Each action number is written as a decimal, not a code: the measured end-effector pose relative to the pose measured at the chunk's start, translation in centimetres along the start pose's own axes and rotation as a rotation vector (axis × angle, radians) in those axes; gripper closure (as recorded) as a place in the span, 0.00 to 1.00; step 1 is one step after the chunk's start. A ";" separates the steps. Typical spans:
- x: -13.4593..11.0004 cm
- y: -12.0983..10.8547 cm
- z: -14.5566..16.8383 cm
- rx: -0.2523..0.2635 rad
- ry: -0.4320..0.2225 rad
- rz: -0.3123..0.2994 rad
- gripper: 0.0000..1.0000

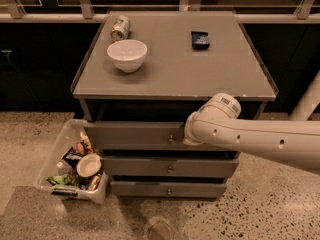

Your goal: Open top drawer

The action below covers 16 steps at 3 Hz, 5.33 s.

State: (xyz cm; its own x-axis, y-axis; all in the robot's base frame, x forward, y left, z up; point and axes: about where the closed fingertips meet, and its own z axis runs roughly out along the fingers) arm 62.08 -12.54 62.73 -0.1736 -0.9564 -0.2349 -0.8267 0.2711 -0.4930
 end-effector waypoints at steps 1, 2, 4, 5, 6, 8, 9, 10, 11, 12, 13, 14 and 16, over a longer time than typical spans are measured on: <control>-0.1 -0.1 -0.6 0.015 -0.010 -0.001 1.00; -0.3 -0.1 -2.0 0.037 -0.025 -0.004 1.00; -0.4 0.2 -2.6 0.042 -0.034 -0.023 1.00; -0.4 0.2 -2.7 0.042 -0.034 -0.023 1.00; -0.1 0.8 -2.9 0.041 -0.036 -0.022 1.00; 0.1 2.0 -4.6 0.062 -0.049 -0.019 1.00; 0.2 2.1 -4.5 0.062 -0.048 -0.020 1.00; 0.9 3.4 -4.6 0.059 -0.055 -0.034 1.00; 1.3 4.1 -4.8 0.060 -0.059 -0.037 1.00; 1.6 4.7 -5.0 0.062 -0.061 -0.037 1.00; 1.8 5.2 -5.2 0.063 -0.063 -0.035 1.00; 1.8 5.1 -5.4 0.063 -0.063 -0.035 1.00; 1.9 5.4 -5.9 0.063 -0.064 -0.031 1.00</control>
Offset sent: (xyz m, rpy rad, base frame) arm -0.4290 -0.0546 -0.0115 -0.0039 0.0320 -0.1927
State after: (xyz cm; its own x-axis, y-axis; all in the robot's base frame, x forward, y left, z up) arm 54.13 -13.57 64.58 -0.1125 -0.9561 -0.2705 -0.7955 0.2498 -0.5520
